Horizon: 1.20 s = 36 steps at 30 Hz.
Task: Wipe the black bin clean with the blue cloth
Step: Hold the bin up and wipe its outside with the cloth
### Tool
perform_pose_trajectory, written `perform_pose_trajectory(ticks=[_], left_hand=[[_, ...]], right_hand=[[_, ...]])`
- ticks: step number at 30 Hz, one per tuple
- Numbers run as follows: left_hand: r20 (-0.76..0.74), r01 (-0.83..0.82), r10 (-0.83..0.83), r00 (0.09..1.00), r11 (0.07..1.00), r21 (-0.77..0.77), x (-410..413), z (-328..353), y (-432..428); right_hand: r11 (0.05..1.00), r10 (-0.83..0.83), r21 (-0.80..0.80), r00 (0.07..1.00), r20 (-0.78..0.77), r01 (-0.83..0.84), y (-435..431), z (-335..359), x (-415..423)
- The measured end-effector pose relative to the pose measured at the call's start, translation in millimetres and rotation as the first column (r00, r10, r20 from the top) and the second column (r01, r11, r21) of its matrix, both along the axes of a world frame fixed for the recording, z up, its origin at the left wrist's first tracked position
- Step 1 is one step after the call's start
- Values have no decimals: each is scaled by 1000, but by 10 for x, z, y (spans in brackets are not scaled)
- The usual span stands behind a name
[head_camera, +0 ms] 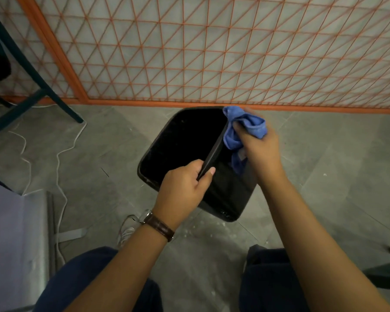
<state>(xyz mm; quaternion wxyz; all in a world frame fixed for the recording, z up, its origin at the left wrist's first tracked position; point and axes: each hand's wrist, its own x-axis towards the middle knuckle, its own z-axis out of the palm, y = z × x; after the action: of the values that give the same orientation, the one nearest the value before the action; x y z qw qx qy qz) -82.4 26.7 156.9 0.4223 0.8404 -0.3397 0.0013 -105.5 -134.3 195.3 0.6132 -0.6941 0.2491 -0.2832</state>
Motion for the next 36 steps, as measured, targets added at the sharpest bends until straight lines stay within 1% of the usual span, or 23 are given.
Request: perform_pose_trajectory(ticks=[2,4,6,8,10,14,16,18,20,21,23,24,25,26,27,28,29,30,32,36], left_hand=[[120,24,-32,992,997,70,13,-18,20],[219,37,-63,974,992,124,23,-41,27],[270,44,-85,959,987,154,12,-65,18],[285,50,-97,954,985,167,-21,-91,-7],[286,24,-69,956,987,157,-70,-130,-32],[256,-70,33,966,988,139,-204,-156,-87],[232,-124,94,968,985,120,-220,-153,-112],[153,-188,177,972,981,58,-204,-173,-129],[-5,-214,214,977,977,-9,-212,-164,-151],[-67,-199,197,978,980,-13,-223,-158,-162],[-167,-95,92,982,995,-11,-220,-142,-182],[-280,-21,7,960,999,-46,-210,-129,-196],[-431,29,-81,899,992,-126,-185,-113,-201],[-583,27,-149,799,977,-213,-149,-71,-202],[-706,-18,-184,684,963,-269,-98,-33,-203],[-781,-82,-176,600,957,-278,-38,-5,-198],[-823,-145,-135,551,956,-254,28,30,-192],[-844,-195,-84,530,956,-218,99,72,-176],[-854,-230,-29,520,958,-172,243,142,-132],[-863,-241,-20,505,957,-164,283,170,-101]], right_hand=[[999,-11,50,1000,-30,12,-25,-19,-8],[998,-40,-60,994,-101,34,-22,-53,-13],[977,-131,-190,977,-168,99,8,-76,-13],[954,-221,-248,955,-198,169,72,-90,-17],[936,-260,-292,947,-191,198,151,-95,-22],[906,-248,-394,948,-199,154,241,-43,-32],[908,-203,-404,958,-201,108,341,-46,-47],[914,-127,-404,969,-212,31,504,-84,-78],[914,-63,-404,972,-226,-35,611,-113,-103],[917,-52,-397,972,-228,-44,610,-113,-114],[917,-78,-399,969,-233,-23,516,-106,-135],[910,-100,-414,963,-250,-13,455,-107,-150],[899,-118,-438,955,-272,-14,407,-114,-167],[882,-123,-471,949,-289,-29,377,-126,-181],[854,-114,-516,948,-296,-58,369,-137,-198],[816,-96,-570,952,-292,-93,371,-144,-216],[770,-73,-626,958,-278,-123,377,-144,-241],[720,-46,-678,965,-257,-146,371,-144,-273],[612,11,-768,974,-227,-186,342,-149,-355],[415,138,-873,966,-217,-256,319,-224,-529]])
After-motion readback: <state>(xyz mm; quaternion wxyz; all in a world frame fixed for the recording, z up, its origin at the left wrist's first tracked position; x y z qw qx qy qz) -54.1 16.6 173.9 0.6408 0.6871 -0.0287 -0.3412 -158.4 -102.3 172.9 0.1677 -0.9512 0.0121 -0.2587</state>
